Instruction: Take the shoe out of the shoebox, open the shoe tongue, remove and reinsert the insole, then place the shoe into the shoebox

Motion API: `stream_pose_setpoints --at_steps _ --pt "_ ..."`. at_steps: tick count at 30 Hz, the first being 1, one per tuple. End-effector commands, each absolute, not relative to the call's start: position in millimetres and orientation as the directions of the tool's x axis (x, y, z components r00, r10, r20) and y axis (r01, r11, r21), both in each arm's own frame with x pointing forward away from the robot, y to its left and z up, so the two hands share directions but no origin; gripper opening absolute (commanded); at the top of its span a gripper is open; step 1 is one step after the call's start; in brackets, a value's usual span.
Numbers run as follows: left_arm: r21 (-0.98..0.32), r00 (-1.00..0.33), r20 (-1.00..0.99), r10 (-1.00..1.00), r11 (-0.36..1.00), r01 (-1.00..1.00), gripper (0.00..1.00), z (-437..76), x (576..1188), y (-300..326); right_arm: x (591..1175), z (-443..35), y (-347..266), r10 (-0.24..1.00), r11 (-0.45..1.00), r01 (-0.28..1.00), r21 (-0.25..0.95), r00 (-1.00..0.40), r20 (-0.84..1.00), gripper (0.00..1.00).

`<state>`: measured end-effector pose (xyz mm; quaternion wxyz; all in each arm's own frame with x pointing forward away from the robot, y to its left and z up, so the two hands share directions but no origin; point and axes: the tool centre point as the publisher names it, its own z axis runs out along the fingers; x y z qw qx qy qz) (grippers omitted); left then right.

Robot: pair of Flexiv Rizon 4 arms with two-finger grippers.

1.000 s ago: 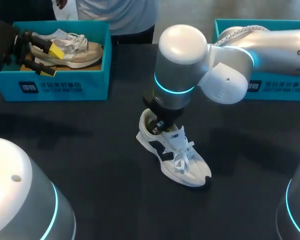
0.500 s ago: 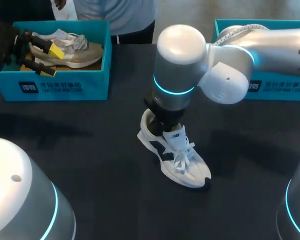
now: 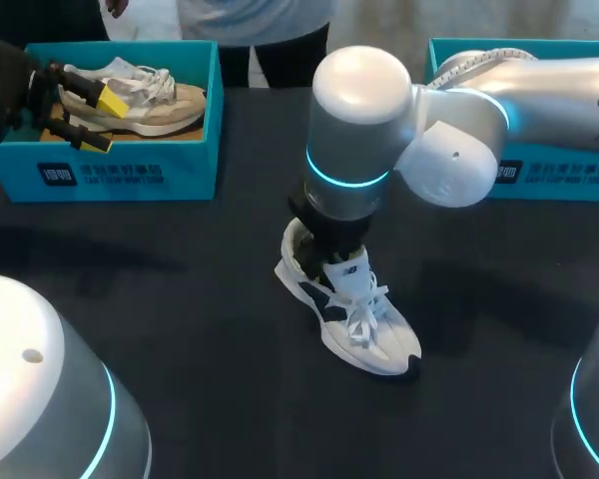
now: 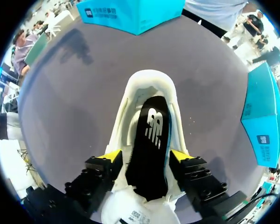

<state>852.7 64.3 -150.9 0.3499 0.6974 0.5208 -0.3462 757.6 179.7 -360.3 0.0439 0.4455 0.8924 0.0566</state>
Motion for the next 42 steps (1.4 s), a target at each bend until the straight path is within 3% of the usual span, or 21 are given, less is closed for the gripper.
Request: stream_pose_setpoints --at_steps 1,33,42 --pt "0.129 0.219 -0.847 0.484 -0.212 0.969 1.0 -151.3 852.6 64.2 752.8 -355.5 179.6 0.805 0.59 0.794 0.146 -0.593 -0.032 0.74" --pt "0.129 0.219 -0.847 0.484 -0.212 0.969 1.0 -151.3 852.6 64.2 736.5 -336.9 163.4 0.84 0.54 0.828 0.151 -0.539 -0.05 1.0" --pt "0.129 0.219 -0.847 0.484 -0.212 0.969 1.0 -151.3 852.6 64.2 729.3 -331.5 159.2 0.851 0.524 0.837 0.16 -0.522 -0.057 0.99"
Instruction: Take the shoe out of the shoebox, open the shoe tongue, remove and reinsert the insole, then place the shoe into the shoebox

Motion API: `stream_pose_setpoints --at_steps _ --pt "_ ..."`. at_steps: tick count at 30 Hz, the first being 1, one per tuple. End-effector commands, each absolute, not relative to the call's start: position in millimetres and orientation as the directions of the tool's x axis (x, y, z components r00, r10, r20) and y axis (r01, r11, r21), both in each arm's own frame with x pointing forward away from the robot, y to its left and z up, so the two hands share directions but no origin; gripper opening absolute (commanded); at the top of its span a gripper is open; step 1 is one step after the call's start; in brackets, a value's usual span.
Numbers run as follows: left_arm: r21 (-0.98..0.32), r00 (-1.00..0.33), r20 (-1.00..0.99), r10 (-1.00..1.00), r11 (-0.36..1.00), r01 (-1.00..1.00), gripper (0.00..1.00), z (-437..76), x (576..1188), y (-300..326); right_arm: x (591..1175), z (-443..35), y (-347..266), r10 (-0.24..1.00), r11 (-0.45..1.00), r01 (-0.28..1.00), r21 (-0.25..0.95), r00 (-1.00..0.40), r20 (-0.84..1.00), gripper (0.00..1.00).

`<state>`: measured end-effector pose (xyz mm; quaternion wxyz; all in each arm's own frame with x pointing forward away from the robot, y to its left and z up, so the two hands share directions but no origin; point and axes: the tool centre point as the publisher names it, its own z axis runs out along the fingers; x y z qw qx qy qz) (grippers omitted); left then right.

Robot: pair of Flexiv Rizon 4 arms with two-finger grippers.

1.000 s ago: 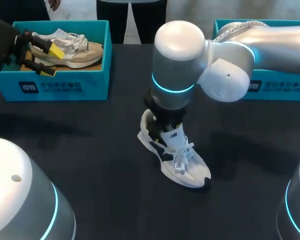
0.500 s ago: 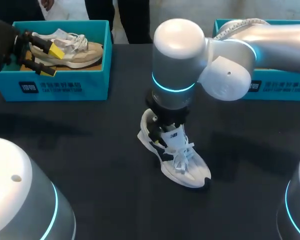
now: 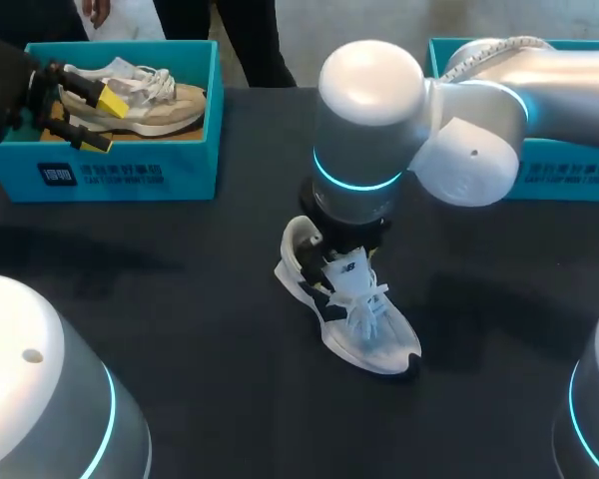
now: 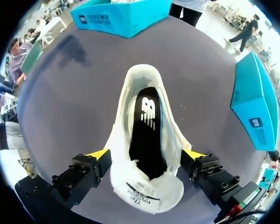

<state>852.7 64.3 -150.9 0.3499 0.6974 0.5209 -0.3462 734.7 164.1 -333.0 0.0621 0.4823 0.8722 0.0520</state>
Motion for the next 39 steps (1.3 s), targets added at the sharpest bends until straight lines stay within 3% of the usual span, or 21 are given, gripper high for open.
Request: stream_pose_setpoints --at_steps 1,31,33,34,35,39 --pt "0.129 0.219 -0.847 0.484 -0.212 0.969 1.0 -151.3 852.6 64.2 728.1 -330.3 160.6 0.854 0.519 0.84 0.159 -0.517 -0.055 1.0" --pt "0.129 0.219 -0.847 0.484 -0.212 0.969 1.0 -151.3 852.6 64.2 695.1 -289.5 148.4 0.878 0.477 0.861 0.178 -0.457 -0.144 0.93" --pt "0.129 0.219 -0.847 0.484 -0.212 0.969 1.0 -151.3 852.6 64.2 694.2 -294.3 146.9 0.88 0.473 0.865 0.17 -0.454 -0.138 0.89" --pt "0.129 0.219 -0.847 0.484 -0.212 0.969 1.0 -151.3 852.6 64.2 694.2 -295.4 146.7 0.881 0.472 0.866 0.169 -0.453 -0.138 0.64" --pt "0.129 0.219 -0.847 0.484 -0.212 0.969 1.0 -151.3 852.6 64.2 694.2 -295.8 146.8 0.882 0.47 0.866 0.17 -0.452 -0.136 0.5" --pt "0.129 0.219 -0.847 0.484 -0.212 0.969 1.0 -151.3 852.6 64.2 698.3 -299.5 149.5 0.879 0.474 0.864 0.166 -0.457 -0.132 0.49"
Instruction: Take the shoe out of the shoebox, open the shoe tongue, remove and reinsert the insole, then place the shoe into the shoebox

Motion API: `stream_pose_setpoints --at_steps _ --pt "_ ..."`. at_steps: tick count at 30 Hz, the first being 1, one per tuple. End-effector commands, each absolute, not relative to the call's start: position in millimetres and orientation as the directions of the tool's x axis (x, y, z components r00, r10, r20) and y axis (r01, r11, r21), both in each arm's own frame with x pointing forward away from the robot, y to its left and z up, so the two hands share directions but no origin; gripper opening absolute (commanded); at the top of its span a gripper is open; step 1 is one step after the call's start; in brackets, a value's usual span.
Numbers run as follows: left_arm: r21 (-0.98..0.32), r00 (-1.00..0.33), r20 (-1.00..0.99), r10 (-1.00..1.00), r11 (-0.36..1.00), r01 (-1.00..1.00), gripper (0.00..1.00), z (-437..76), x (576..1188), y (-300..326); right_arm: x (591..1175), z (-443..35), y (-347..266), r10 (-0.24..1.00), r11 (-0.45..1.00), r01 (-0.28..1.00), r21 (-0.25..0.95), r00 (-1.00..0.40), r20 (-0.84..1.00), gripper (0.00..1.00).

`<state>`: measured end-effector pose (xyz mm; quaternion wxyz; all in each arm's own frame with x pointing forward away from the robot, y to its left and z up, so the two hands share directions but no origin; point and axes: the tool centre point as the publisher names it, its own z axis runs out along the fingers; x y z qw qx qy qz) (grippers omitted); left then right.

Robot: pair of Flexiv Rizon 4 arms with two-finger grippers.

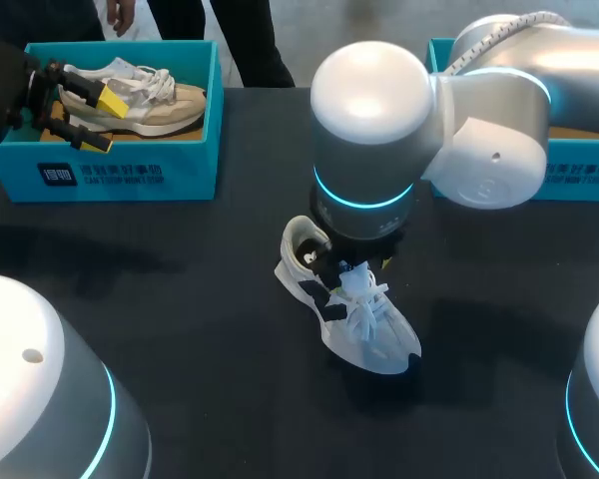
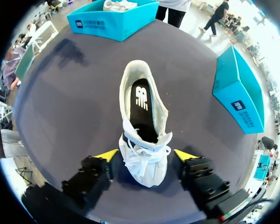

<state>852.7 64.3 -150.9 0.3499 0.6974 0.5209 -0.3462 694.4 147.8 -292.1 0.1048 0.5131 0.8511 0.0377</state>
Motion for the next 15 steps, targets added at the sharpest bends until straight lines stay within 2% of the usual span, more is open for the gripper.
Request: stream_pose_setpoints --at_steps 1,15 --pt "0.129 0.219 -0.847 0.484 -0.212 0.969 1.0 -151.3 852.6 64.2 699.8 -300.5 150.3 0.878 0.477 0.864 0.163 -0.46 -0.133 0.45" --pt "0.129 0.219 -0.847 0.484 -0.212 0.969 1.0 -151.3 852.6 64.2 718.8 -311.8 157.1 0.853 0.521 0.839 0.158 -0.509 -0.114 0.45"
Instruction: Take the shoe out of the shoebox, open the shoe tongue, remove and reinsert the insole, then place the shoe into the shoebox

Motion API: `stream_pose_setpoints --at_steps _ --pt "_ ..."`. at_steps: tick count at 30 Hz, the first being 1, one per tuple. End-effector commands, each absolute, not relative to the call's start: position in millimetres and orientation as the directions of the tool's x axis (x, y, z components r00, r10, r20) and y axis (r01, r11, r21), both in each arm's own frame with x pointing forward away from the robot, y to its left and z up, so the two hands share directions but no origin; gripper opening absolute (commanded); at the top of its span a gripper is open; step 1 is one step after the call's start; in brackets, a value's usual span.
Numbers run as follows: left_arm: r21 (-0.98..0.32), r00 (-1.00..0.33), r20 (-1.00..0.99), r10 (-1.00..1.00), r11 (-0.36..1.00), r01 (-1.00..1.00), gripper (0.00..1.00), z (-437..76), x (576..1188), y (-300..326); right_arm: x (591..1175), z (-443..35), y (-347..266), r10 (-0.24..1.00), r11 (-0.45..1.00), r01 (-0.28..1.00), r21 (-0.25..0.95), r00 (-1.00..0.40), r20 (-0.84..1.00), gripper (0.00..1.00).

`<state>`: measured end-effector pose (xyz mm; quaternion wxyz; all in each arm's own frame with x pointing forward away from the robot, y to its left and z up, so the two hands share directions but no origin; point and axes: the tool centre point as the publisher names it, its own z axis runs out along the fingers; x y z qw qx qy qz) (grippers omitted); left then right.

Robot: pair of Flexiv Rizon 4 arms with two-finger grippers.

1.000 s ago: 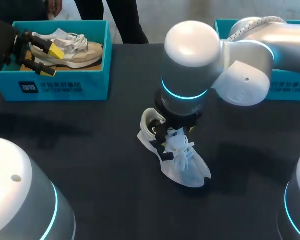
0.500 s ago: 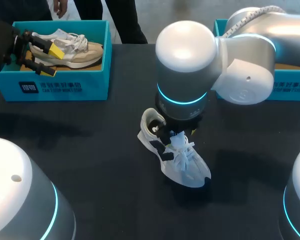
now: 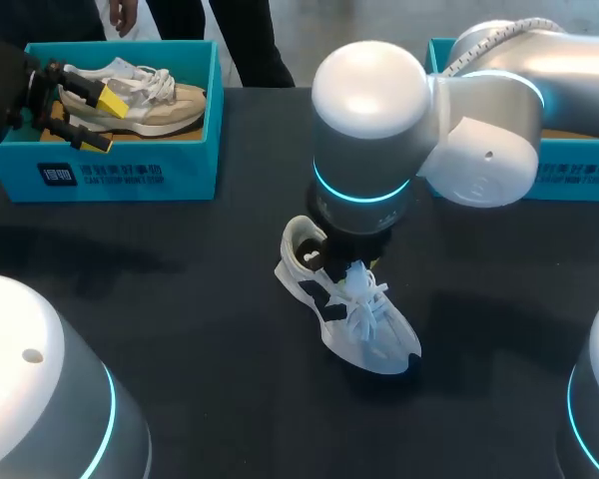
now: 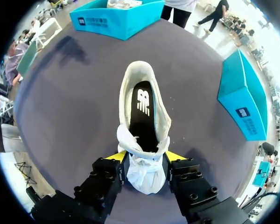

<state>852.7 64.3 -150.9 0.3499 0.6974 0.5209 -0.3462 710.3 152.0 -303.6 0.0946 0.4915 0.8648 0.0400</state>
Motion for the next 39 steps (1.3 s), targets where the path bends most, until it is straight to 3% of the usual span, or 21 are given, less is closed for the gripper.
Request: stream_pose_setpoints --at_steps 1,32,39 --pt "0.129 0.219 -0.847 0.484 -0.212 0.969 1.0 -151.3 852.6 64.2 720.7 -313.0 158.4 0.851 0.526 0.837 0.155 -0.513 -0.113 0.45" --pt "0.129 0.219 -0.847 0.484 -0.212 0.969 1.0 -151.3 852.6 64.2 760.3 -357.6 180.8 0.786 0.61 0.779 0.143 -0.618 0.007 0.42" --pt "0.129 0.219 -0.847 0.484 -0.212 0.969 1.0 -151.3 852.6 64.2 750.2 -320.4 176.3 0.789 0.613 0.771 0.172 -0.609 -0.084 0.41"
